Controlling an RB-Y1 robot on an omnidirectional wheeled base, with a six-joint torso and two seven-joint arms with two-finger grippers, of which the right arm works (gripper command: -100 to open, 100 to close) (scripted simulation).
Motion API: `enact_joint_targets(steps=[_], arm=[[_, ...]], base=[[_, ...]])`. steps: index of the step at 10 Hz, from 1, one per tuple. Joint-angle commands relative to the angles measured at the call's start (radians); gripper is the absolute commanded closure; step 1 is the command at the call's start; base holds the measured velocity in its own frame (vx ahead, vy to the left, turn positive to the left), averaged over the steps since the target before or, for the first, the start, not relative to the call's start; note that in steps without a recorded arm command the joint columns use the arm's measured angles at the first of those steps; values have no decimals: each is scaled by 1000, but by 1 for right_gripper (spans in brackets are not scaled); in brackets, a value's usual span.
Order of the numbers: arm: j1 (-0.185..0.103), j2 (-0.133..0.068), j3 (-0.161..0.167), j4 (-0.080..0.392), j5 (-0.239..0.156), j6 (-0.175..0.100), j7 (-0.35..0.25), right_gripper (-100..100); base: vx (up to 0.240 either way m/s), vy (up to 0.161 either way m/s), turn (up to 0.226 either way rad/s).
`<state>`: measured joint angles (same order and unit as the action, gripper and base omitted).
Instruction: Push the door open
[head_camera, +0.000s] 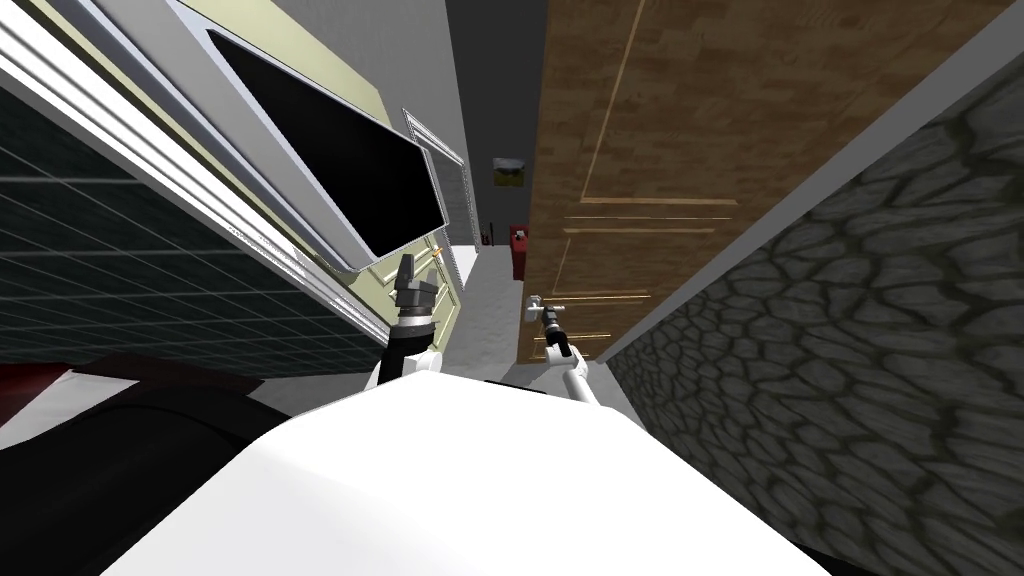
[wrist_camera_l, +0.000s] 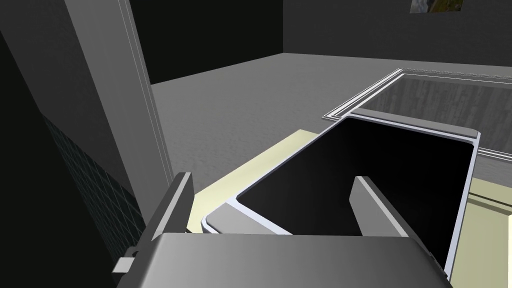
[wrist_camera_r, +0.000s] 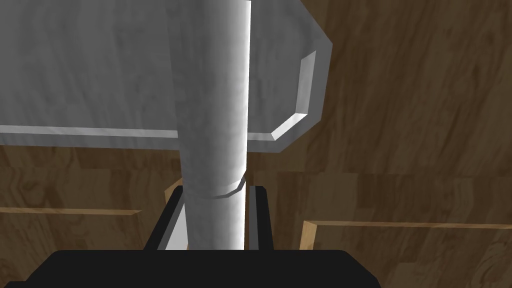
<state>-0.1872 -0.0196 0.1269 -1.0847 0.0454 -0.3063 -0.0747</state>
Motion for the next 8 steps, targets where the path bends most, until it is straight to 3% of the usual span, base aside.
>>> enact_joint_targets(steps=[1,8], arm=[[-9,-13,-18,-3,-3,-6,3,100],[-15,-41,-86,8,-15,-8,17,100]], base=[[152,92,-45],[164,102,-55]])
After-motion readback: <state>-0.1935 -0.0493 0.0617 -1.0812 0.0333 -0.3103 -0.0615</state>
